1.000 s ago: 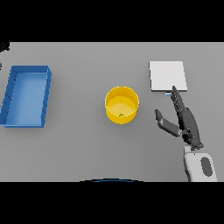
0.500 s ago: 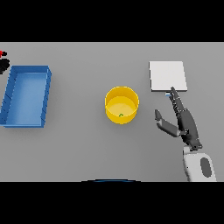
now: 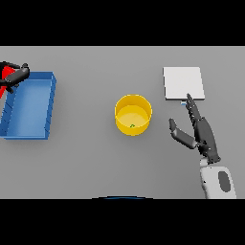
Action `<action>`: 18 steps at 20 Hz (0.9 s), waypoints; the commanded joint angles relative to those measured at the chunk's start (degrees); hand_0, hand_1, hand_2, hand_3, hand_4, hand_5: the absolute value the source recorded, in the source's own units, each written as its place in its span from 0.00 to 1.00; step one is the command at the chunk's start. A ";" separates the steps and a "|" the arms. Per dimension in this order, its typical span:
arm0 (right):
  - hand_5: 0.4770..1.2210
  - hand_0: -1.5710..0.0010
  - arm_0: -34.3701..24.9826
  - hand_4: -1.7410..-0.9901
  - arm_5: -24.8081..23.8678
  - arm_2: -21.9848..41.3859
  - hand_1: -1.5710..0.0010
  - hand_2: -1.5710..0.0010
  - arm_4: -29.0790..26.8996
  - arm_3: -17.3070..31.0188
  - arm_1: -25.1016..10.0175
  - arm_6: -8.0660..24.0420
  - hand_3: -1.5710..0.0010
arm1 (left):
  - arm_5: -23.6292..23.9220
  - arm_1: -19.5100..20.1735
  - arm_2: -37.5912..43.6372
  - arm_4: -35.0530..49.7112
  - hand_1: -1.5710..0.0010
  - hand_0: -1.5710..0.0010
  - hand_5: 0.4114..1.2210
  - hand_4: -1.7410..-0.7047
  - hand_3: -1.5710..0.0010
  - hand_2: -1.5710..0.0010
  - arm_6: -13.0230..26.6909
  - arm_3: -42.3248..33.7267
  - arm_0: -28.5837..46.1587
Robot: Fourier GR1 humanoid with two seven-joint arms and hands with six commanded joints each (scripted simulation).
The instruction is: Pick up the red beaker and tilt it to pour out 1 green nut into yellow bowl. Pick up the yellow bowl and place it on the metallic measuring scale.
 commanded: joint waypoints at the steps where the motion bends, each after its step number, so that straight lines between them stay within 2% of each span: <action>1: 0.33 1.00 0.47 0.56 -0.16 0.22 1.00 1.00 0.26 -0.50 0.08 -0.10 1.00 | -0.97 0.07 -0.13 0.42 0.58 0.50 0.36 0.83 0.76 0.62 0.13 -0.23 0.16; 4: 0.33 1.00 -0.01 0.57 0.06 -0.07 1.00 1.00 0.06 0.08 -0.26 0.50 1.00 | -4.33 0.93 -1.75 -0.66 0.78 0.74 0.32 0.90 0.88 0.81 1.26 -0.27 -0.73; 7: 0.32 1.00 -0.13 0.58 0.09 -0.04 1.00 1.00 0.30 0.12 -0.54 0.36 1.00 | -5.15 0.91 -3.13 -0.58 0.89 0.87 0.30 0.93 0.94 0.90 1.59 0.86 -1.62; 10: 0.32 1.00 -0.47 0.59 -0.42 0.09 1.00 1.00 0.98 0.32 -0.50 0.55 1.00 | -5.14 0.59 -4.45 -1.96 0.94 0.93 0.30 0.96 0.97 0.95 1.10 2.04 -2.08; 13: 0.31 1.00 -1.25 0.62 -0.34 0.45 1.00 1.00 1.05 0.33 -0.13 2.13 1.00 | -2.40 0.18 -4.17 -2.32 0.97 0.97 0.31 0.98 0.98 0.97 0.36 1.21 -1.55; 14: 0.28 1.00 -1.48 0.61 -1.60 1.26 1.00 1.00 3.69 -0.36 -0.76 3.21 1.00 | -1.96 -0.26 -4.01 -2.28 0.98 0.97 0.31 0.98 0.99 0.98 -0.37 1.83 -1.30; 16: 0.25 1.00 -3.14 0.69 -2.18 2.72 1.00 1.00 7.84 -0.74 -2.69 5.49 1.00 | -1.17 -0.26 -3.50 -2.49 0.99 0.98 0.33 0.99 0.99 0.99 -1.50 2.24 -1.65; 18: 0.26 0.99 -5.73 0.76 1.45 4.25 1.00 1.00 7.58 -0.76 -4.52 2.42 1.00 | -0.43 -0.31 -3.30 -2.25 0.99 0.99 0.34 0.99 0.99 0.99 -1.89 1.67 -1.34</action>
